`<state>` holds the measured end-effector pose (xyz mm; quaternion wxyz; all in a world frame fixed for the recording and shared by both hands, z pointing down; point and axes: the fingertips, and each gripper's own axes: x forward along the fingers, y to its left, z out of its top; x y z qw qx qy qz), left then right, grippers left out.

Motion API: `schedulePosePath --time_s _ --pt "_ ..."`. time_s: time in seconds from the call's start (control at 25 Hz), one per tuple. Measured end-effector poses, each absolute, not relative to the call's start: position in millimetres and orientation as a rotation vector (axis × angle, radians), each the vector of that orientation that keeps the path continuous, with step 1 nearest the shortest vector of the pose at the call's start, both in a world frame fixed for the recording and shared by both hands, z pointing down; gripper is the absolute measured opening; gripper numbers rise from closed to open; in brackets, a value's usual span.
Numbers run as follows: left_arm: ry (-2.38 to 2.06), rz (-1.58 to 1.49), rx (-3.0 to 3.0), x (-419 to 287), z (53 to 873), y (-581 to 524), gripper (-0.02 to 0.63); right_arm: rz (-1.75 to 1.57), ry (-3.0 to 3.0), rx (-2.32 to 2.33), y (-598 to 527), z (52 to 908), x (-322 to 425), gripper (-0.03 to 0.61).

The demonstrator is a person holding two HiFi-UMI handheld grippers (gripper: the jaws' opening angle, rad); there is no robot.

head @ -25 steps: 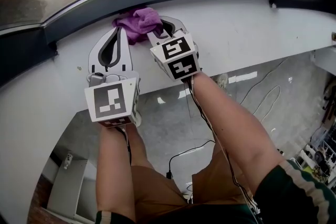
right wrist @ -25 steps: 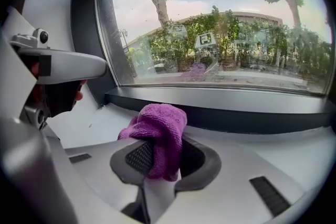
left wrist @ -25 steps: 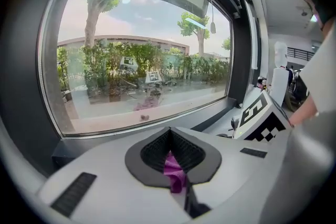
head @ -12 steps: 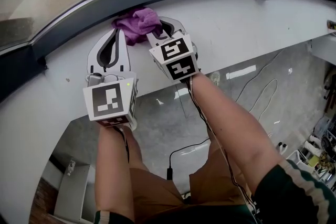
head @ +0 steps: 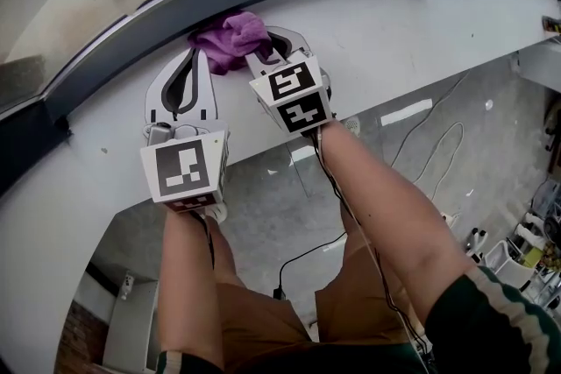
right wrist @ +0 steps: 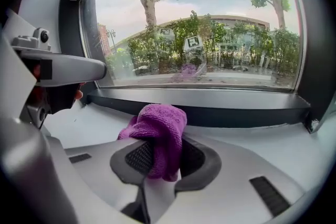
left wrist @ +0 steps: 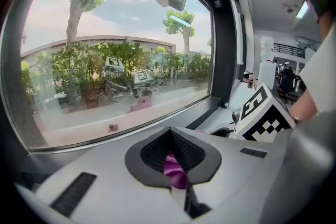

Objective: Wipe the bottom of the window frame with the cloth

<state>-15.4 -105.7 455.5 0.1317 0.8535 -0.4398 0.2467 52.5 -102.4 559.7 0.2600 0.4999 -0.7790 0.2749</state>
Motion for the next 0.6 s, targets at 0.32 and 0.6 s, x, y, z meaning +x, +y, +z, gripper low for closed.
schedulePosePath --time_s 0.32,0.6 --pt "-1.183 0.692 2.509 38.8 456.3 -103.7 0.009 0.748 -2.079 1.419 -104.5 557.8 100.1 0.103" --pt "-1.136 0.686 2.513 76.2 459.9 -107.4 0.009 0.754 -2.064 1.456 -104.1 559.1 134.6 0.103"
